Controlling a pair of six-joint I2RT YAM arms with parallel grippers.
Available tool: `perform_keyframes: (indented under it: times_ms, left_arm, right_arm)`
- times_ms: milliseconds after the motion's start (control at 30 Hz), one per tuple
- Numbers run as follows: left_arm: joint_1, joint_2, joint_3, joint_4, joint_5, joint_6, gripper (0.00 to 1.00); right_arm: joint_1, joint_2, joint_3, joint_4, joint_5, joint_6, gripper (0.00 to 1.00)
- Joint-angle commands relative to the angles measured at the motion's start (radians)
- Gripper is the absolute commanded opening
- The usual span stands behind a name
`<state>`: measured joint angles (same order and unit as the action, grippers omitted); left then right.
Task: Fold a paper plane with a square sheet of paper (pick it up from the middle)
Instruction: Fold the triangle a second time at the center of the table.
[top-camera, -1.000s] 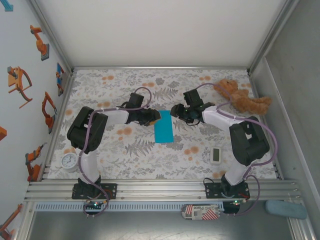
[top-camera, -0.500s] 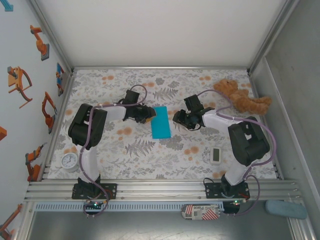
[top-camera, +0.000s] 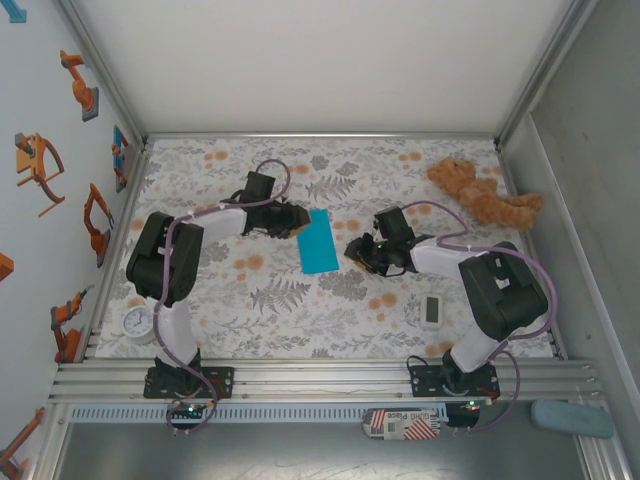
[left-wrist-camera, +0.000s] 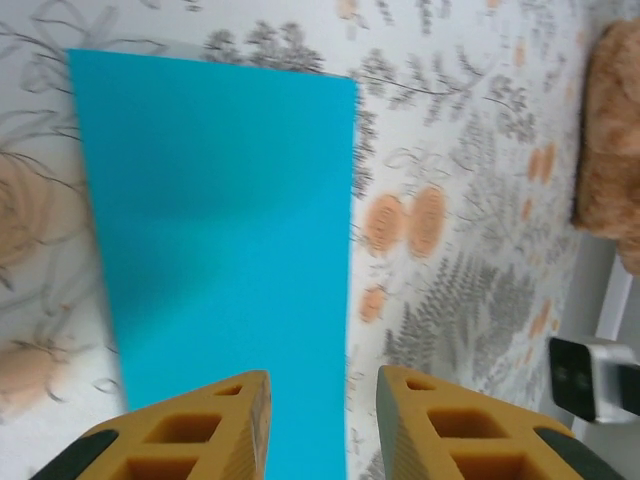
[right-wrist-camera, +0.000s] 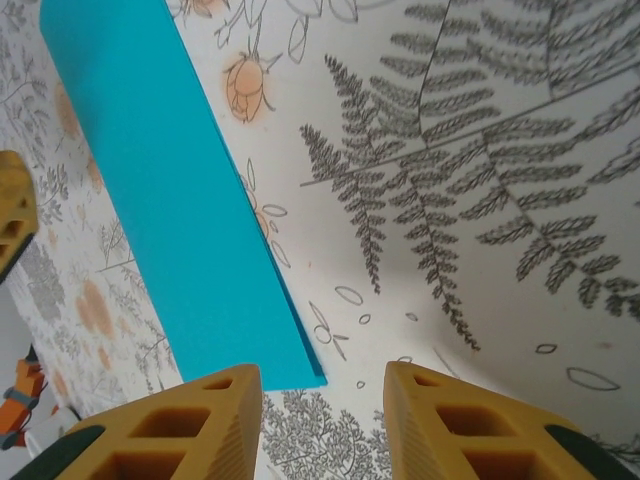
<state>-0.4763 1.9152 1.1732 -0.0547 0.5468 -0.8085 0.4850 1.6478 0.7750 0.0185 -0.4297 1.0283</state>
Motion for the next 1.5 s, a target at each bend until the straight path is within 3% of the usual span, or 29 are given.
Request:
perform_keyframes:
  times_ms: [0, 1000, 1200, 1467]
  left_arm:
    - [-0.015, -0.018, -0.033, 0.002, 0.025, -0.008, 0.33]
    - [-0.010, 0.126, -0.060, -0.046, 0.043, -0.103, 0.36]
    - [-0.009, 0.078, -0.030, 0.004, 0.104, -0.108, 0.36]
    - [-0.007, 0.045, 0.015, -0.025, 0.066, -0.085, 0.36]
  right_arm:
    - [0.014, 0.000, -0.008, 0.051, -0.047, 0.032, 0.38]
    - [0.062, 0.111, 0.013, 0.097, -0.085, 0.031, 0.35]
    - [0.064, 0.102, 0.013, 0.087, -0.072, 0.025, 0.35]
    - [0.064, 0.094, 0.018, 0.086, -0.061, 0.023, 0.34]
